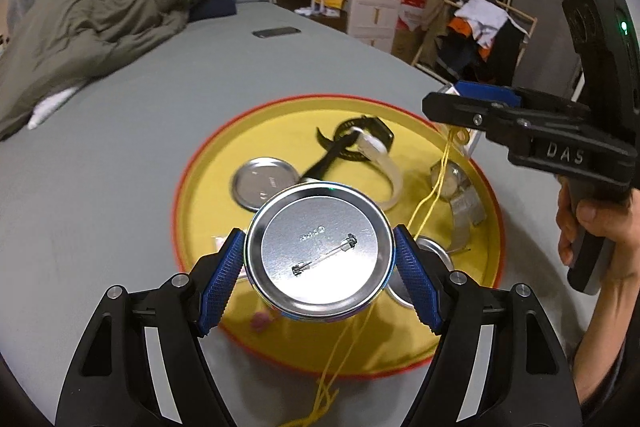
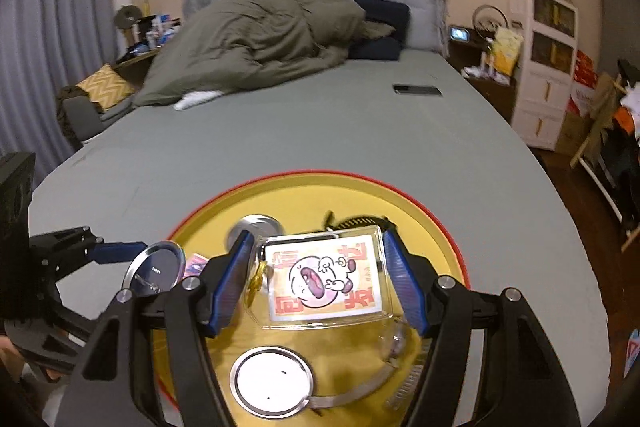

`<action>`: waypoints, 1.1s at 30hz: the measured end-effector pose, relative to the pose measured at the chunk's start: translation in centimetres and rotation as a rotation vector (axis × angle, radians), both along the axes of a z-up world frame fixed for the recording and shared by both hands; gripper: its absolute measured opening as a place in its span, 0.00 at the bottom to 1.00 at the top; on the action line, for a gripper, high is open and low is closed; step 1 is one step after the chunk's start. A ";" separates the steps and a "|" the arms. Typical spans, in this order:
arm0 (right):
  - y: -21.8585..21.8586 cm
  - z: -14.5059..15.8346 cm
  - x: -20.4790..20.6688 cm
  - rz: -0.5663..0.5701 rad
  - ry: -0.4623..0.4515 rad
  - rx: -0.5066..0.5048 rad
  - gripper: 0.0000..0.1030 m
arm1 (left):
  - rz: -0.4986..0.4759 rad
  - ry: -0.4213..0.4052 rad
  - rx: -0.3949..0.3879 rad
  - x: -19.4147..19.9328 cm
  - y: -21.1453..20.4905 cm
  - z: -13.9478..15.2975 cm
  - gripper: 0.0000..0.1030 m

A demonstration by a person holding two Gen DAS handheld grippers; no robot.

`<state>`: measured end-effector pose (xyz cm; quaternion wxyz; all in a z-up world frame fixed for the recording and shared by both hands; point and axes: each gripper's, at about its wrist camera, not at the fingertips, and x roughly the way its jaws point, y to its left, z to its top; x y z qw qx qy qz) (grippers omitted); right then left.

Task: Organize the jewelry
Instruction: 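Carry the orange card tag and silver badge over the yellow tray, then lower both tools into the tray and open them to release card and badge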

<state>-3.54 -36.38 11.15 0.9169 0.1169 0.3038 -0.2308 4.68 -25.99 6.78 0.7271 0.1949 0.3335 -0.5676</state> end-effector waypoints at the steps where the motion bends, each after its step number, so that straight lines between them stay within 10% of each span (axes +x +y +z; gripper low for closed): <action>1: -0.3 -0.3 0.0 -0.005 0.009 0.005 0.60 | -0.004 0.004 0.004 -0.1 -0.3 -0.4 0.70; 33: -0.8 -6.7 1.4 -0.015 0.256 0.065 0.60 | -0.032 -0.035 0.112 -0.7 -2.1 -6.5 0.70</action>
